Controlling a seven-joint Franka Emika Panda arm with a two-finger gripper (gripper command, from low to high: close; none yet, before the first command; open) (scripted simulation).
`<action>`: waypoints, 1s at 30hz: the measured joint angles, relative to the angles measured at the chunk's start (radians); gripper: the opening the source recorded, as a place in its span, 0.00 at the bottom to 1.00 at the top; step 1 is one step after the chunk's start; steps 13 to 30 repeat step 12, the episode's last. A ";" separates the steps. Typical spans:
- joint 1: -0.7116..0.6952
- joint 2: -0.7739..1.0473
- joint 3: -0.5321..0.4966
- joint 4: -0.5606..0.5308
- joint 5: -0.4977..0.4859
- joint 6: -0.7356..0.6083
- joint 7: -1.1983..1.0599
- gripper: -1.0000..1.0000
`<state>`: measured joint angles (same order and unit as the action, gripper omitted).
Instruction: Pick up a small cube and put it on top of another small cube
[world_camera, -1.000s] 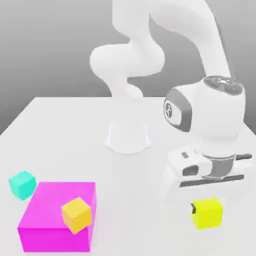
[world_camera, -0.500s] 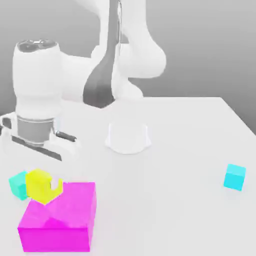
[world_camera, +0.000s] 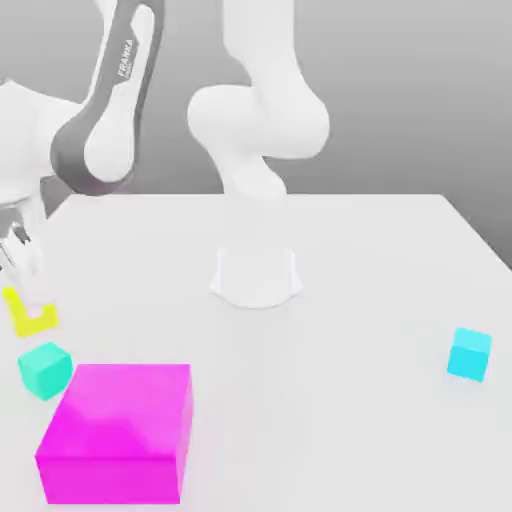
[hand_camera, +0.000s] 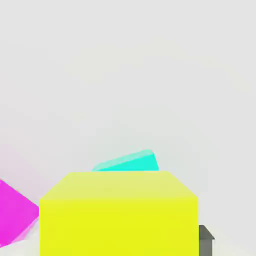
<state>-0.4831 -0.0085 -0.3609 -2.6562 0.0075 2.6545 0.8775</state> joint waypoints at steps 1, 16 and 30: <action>-0.005 0.013 0.008 0.001 0.012 0.012 -0.009 0.00; -0.030 0.163 0.053 -0.001 0.139 0.149 -0.100 1.00; -0.030 0.163 0.053 -0.001 0.139 0.149 -0.100 1.00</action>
